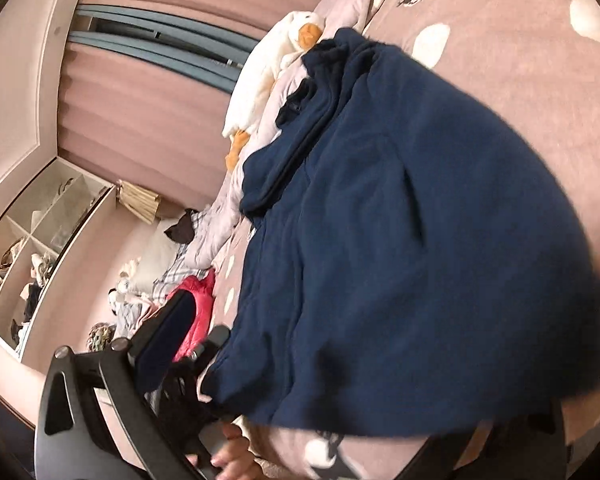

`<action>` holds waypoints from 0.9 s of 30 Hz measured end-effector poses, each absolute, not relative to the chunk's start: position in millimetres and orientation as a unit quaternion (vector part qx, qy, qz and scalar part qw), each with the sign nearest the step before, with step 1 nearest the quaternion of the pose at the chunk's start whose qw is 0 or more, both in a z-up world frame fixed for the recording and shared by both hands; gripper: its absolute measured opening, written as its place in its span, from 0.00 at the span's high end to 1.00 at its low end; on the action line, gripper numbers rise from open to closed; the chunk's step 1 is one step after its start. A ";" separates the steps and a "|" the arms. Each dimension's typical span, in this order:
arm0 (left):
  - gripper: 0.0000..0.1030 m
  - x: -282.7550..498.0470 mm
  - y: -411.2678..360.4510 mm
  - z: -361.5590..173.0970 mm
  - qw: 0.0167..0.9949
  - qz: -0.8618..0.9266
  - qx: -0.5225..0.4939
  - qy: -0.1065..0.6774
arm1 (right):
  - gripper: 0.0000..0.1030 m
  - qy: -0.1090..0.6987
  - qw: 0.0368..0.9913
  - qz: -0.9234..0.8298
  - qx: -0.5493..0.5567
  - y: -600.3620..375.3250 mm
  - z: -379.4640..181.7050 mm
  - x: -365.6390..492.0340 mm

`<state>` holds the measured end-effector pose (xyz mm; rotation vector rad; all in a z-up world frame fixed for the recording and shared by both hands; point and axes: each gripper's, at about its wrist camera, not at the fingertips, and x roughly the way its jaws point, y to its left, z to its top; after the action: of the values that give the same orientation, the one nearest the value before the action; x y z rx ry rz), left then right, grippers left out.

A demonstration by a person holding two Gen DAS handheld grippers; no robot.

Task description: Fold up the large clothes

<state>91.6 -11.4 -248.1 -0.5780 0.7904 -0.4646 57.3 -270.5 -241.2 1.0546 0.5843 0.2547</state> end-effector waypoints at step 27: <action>0.69 86.4 18.9 -267.2 0.876 -0.136 -0.301 0.352 | 0.82 0.268 0.898 0.011 0.350 -276.3 -264.6 48.2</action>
<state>86.4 18.9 -267.2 -0.6277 0.7351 -0.2843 48.2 -276.3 -264.6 0.7243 0.5554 0.0236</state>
